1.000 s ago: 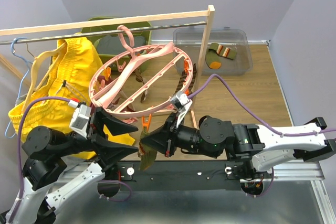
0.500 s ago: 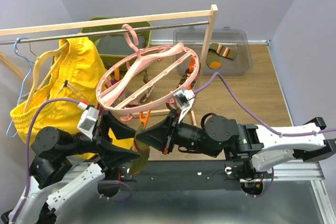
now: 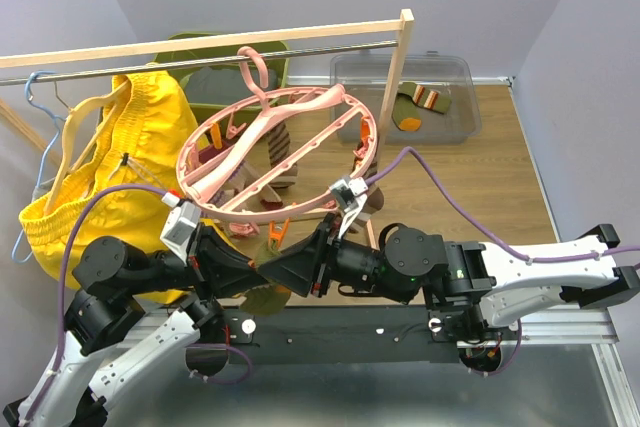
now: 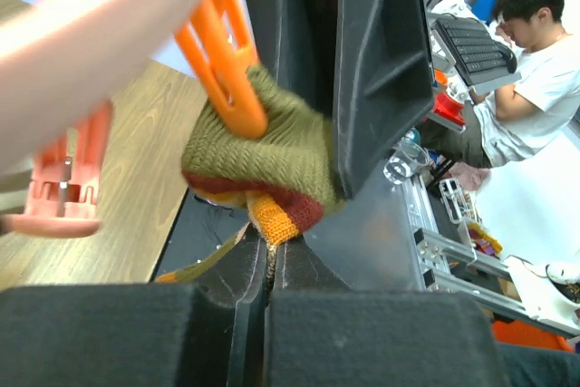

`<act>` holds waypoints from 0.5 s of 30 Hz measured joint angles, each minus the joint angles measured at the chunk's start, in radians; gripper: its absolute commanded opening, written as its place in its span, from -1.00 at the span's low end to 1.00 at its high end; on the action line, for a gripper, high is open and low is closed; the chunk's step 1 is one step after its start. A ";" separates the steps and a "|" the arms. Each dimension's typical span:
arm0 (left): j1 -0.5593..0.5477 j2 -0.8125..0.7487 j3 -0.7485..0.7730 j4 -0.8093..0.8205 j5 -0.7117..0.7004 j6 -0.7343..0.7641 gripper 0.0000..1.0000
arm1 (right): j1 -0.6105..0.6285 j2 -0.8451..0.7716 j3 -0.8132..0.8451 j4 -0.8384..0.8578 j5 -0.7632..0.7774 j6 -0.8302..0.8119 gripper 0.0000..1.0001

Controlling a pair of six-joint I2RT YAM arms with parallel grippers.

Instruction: Remove the socks clipped to the hanger

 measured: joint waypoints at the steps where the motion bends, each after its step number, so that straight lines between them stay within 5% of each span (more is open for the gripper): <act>1: 0.000 0.002 0.000 -0.002 0.000 0.002 -1.00 | 0.000 -0.004 -0.003 -0.014 0.000 0.005 0.14; 5: 0.000 0.016 0.000 -0.016 -0.001 0.006 -1.00 | 0.000 -0.016 -0.005 -0.098 0.005 0.052 0.53; 15: 0.000 0.055 0.001 -0.042 -0.016 0.036 -1.00 | 0.000 0.014 0.110 -0.469 0.043 0.110 0.75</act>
